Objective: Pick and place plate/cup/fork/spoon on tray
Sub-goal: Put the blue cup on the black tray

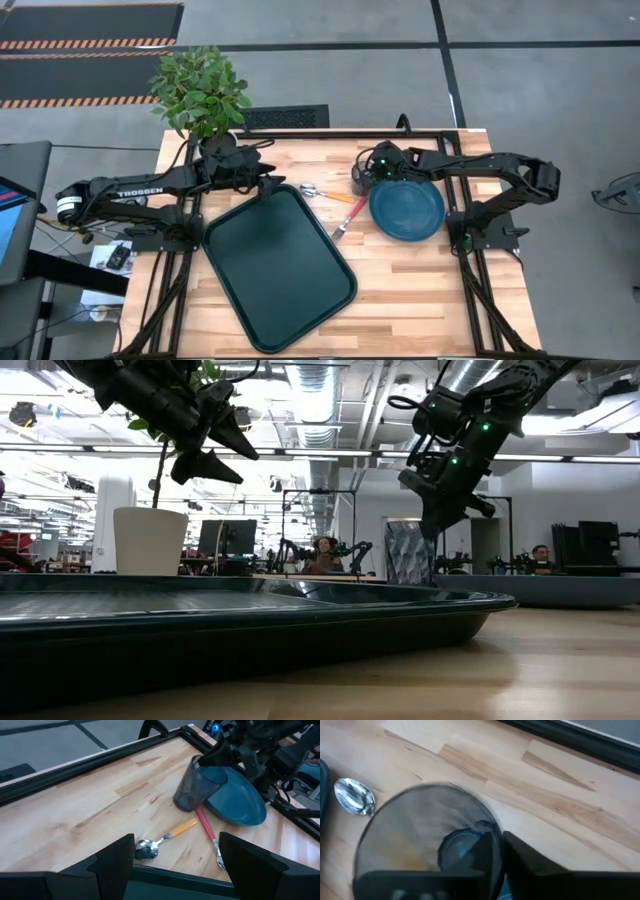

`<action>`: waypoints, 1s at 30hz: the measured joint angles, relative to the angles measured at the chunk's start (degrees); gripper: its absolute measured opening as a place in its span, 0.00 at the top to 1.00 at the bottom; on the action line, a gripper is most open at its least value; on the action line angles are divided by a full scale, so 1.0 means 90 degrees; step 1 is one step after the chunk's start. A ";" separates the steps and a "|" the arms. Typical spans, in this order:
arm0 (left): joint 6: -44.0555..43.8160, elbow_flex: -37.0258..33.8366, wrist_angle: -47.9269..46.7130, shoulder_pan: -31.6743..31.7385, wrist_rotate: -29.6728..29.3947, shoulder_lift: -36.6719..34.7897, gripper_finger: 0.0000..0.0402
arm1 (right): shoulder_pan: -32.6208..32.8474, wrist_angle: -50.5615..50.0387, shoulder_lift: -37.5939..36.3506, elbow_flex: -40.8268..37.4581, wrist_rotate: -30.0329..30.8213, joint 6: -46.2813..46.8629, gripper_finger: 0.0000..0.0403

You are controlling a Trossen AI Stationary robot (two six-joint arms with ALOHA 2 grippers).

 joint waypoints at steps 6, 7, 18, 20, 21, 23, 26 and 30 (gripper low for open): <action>0.0033 0.0000 0.0002 0.0000 -0.0002 0.0000 0.31 | -0.0006 0.0129 -0.0012 0.0011 0.0001 -0.0044 0.93; 0.0033 0.0000 0.0002 -0.0002 0.0000 0.0000 0.31 | -0.0006 0.0064 -0.0031 0.0065 0.0001 -0.0061 0.93; 0.0188 0.0007 0.0082 0.0000 0.0507 -0.0088 0.31 | 0.0586 0.0002 0.0121 0.1689 -0.0177 -0.0839 0.95; 0.0262 0.0081 0.0077 0.0000 0.0719 -0.0153 0.31 | 0.0701 -0.0013 0.0348 0.2043 -0.0440 -0.0888 0.96; 0.0266 0.0129 0.0063 0.0000 0.0819 -0.0205 0.31 | 0.0754 0.0027 0.0502 0.2235 -0.0568 -0.0902 0.97; 0.0296 0.0263 -0.0053 -0.0002 0.0931 -0.0314 0.31 | 0.0848 -0.0045 0.0829 0.2601 -0.0797 -0.0998 0.97; 0.0457 0.0529 -0.0484 -0.0002 0.0980 -0.0508 0.31 | 0.0964 -0.0070 0.1489 0.3320 -0.0955 -0.1154 0.96; 0.0487 0.0863 -0.1187 -0.0002 0.0979 -0.0797 0.31 | 0.1102 -0.0314 0.2342 0.4373 -0.1252 -0.1384 0.95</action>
